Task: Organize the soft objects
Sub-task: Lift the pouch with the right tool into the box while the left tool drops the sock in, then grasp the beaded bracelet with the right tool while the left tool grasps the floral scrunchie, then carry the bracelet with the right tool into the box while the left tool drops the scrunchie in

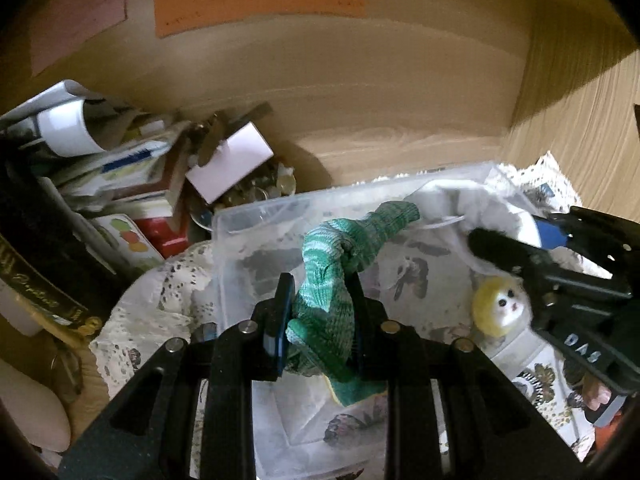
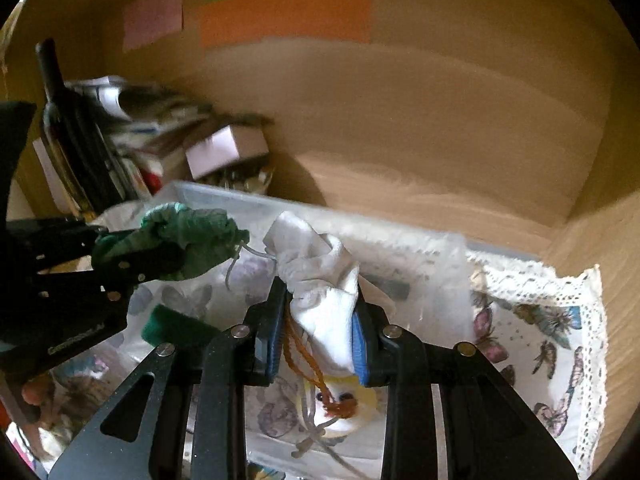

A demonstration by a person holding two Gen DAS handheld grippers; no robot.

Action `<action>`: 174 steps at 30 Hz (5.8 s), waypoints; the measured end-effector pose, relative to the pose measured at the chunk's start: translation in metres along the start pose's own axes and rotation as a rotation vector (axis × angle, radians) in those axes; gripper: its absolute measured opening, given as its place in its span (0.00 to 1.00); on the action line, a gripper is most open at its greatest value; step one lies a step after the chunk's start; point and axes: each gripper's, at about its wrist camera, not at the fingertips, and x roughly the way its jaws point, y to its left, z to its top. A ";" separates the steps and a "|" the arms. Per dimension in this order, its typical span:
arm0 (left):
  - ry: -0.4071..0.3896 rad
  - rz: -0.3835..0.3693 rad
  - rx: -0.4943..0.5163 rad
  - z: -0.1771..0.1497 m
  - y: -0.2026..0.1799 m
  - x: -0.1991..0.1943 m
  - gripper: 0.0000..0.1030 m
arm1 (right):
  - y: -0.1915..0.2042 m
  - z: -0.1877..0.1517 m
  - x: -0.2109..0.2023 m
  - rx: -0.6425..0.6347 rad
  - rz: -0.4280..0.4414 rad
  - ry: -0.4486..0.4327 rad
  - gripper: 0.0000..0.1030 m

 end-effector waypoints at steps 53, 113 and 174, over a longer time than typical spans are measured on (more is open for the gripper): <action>0.060 0.047 0.018 -0.097 0.016 -0.063 1.00 | -0.021 -0.086 -0.076 0.051 -0.025 -0.020 0.75; -0.127 -0.066 -0.041 -0.073 0.020 -0.106 0.10 | -0.008 -0.104 -0.082 0.001 -0.054 0.021 0.06; -0.142 -0.031 -0.012 -0.038 0.007 -0.084 0.75 | 0.023 -0.033 -0.082 -0.092 -0.043 -0.105 0.52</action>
